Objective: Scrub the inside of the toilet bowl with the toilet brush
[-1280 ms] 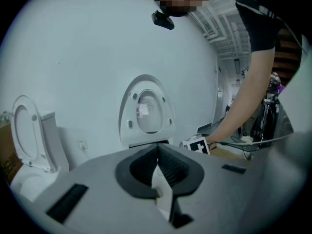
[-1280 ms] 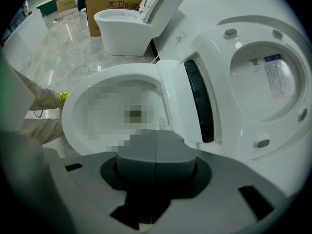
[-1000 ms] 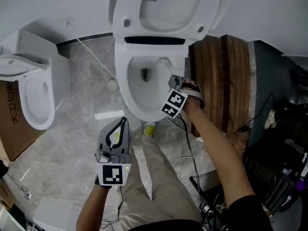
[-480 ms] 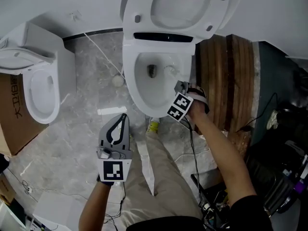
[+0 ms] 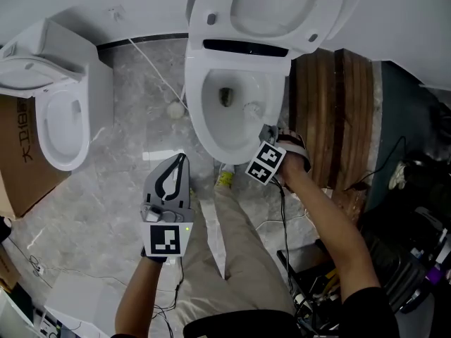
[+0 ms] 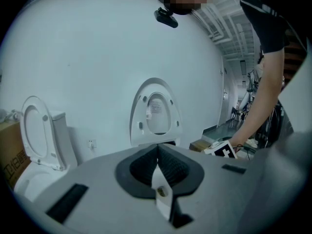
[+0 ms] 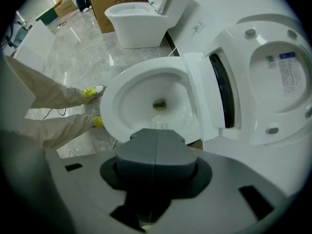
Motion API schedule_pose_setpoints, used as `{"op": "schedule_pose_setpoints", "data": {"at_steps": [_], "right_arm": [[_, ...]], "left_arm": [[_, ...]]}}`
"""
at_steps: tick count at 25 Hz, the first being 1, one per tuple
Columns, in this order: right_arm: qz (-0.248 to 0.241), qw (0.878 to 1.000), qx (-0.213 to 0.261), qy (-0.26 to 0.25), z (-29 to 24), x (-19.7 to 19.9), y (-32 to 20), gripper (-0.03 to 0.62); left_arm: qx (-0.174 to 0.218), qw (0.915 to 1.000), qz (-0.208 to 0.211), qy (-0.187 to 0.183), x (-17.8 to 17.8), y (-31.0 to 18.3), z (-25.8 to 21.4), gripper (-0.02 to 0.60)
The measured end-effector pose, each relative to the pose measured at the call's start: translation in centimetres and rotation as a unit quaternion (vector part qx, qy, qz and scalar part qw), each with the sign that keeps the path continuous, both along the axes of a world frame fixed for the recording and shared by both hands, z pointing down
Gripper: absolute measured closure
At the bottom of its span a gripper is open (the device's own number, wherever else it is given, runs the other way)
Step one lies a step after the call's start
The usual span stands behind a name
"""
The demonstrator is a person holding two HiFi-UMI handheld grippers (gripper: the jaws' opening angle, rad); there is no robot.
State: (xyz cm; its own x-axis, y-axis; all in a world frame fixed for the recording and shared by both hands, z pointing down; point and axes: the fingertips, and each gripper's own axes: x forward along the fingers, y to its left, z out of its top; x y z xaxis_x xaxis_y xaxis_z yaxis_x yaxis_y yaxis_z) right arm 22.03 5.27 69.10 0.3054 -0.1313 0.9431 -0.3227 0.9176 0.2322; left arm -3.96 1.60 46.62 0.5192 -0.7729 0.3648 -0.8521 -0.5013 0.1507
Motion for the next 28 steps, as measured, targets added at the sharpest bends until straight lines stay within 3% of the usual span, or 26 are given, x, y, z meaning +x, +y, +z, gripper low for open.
{"op": "schedule_pose_setpoints", "data": {"at_steps": [7, 11, 16, 28], "right_arm": [[-0.015, 1.000, -0.022, 0.000, -0.7, -1.0, 2.6, 0.441], [-0.022, 0.999, -0.031, -0.003, -0.9, -1.6, 4.1, 0.441], [-0.024, 0.999, -0.047, 0.000, -1.6, -2.4, 5.8, 0.439], [0.023, 0.996, -0.078, -0.030, -2.2, -4.8, 7.1, 0.437]], "left_arm": [[-0.003, 0.9998, -0.015, 0.008, -0.8, 0.2, -0.3, 0.571], [0.015, 0.9989, 0.025, -0.035, -0.8, 0.6, 0.0, 0.571], [0.002, 0.9999, -0.014, 0.005, -0.7, 0.7, -0.2, 0.571], [0.004, 0.9998, -0.019, 0.006, -0.9, 0.8, -0.4, 0.571]]}}
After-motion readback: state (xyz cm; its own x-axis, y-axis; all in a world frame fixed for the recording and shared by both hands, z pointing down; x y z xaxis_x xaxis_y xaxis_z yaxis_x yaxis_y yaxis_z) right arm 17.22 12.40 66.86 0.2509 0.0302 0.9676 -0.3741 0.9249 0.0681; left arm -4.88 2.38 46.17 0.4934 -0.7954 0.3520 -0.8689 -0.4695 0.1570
